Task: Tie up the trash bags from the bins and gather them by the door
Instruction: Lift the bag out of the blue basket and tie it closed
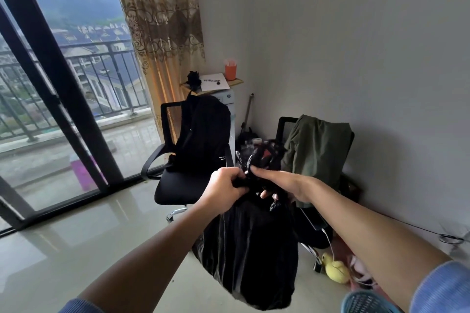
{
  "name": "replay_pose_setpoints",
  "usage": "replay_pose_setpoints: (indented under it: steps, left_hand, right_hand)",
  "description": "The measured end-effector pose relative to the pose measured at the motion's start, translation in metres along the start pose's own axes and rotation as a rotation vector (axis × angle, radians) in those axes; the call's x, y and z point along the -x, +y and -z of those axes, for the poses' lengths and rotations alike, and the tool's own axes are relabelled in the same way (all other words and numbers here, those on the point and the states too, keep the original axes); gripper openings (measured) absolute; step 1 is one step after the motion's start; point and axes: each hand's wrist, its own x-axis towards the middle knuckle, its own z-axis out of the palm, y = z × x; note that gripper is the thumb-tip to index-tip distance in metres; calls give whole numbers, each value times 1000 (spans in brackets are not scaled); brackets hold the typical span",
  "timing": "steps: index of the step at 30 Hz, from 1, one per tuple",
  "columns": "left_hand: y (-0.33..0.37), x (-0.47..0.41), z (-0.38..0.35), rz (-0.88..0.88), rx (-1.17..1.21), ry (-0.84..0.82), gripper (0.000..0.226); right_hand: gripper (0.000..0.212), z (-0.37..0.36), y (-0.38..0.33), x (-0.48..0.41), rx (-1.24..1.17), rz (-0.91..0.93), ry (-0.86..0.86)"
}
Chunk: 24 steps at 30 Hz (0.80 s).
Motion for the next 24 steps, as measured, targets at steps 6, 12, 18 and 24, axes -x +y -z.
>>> replay_pose_setpoints:
  steps: [6,12,18,24]
  left_hand:
    - [-5,13,-7,144,95,-132,23]
    - [-8,25,5,523,755,-410,42]
    - [-7,23,8,534,986,-553,24]
    - [-7,14,5,518,871,-374,15]
  right_hand:
    - [47,-9,0,-10,-181,105,267]
    - [22,-13,-4,-10,-730,151,352]
    - [31,-12,-10,-4,-754,148,218]
    - [52,-11,-2,-5,-516,270,256]
